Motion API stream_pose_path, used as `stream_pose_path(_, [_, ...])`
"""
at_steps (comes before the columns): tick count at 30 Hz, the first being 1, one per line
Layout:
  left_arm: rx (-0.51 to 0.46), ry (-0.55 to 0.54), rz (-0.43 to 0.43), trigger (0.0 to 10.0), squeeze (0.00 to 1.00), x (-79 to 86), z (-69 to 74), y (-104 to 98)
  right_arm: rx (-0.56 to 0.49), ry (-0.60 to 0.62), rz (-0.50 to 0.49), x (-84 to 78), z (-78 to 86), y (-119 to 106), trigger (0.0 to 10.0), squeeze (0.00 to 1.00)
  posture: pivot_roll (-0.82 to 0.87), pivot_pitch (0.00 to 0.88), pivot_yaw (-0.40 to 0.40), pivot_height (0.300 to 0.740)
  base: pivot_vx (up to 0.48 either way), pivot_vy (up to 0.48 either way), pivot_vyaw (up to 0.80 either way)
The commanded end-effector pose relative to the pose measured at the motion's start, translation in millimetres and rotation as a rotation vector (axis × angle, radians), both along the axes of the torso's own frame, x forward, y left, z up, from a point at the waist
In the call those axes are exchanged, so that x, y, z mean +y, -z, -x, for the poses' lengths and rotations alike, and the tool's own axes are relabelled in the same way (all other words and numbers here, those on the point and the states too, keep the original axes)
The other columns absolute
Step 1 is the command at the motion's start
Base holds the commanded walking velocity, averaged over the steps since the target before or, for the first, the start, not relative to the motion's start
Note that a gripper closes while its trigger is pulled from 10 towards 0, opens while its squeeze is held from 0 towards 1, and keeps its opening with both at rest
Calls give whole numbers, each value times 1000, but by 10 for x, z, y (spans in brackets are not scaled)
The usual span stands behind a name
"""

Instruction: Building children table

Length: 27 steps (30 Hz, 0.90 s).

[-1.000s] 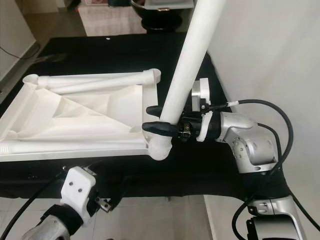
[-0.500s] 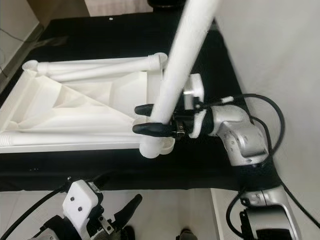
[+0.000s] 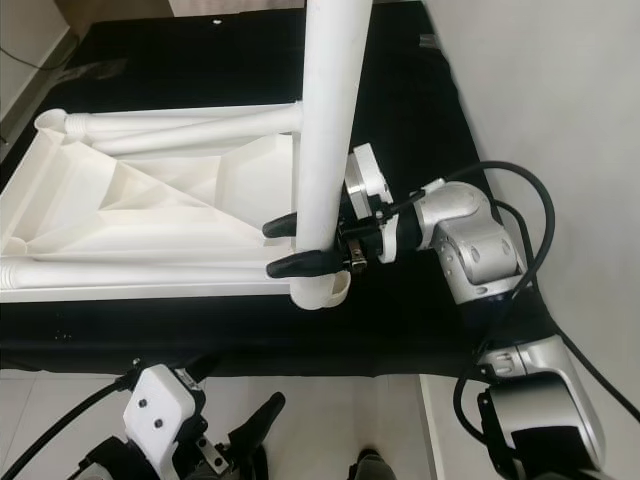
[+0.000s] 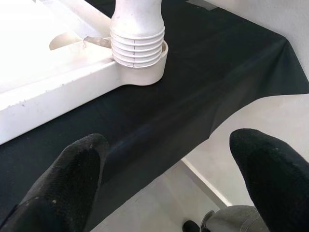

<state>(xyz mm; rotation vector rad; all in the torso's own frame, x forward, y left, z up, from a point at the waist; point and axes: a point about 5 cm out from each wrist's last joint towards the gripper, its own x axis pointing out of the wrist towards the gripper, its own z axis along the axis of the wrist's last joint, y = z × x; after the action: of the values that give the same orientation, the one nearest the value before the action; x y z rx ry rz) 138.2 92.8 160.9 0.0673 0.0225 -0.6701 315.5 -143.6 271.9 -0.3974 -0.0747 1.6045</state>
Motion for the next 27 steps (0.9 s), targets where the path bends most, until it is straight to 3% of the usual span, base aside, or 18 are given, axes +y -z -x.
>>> stream_pose_path(1, [20, 5, 0, 10000, 0, -5, 37, 16, 9, -7, 46, 23, -19, 72, 10000, 0, 75, 271, 47, 740, 0, 0, 0])
stream_pose_path(14, [27, 13, 14, 10000, 0, -19, 65, 9, 34, -37, -9, -63, -76, -63, 10000, 0, 73, 274, 46, 740, 0, 0, 0])
stream_pose_path(27, [23, 10, 14, 10000, 0, -22, 61, -6, 1, 21, -16, -63, -205, -102, 10000, 0, 80, 287, 48, 740, 0, 0, 0])
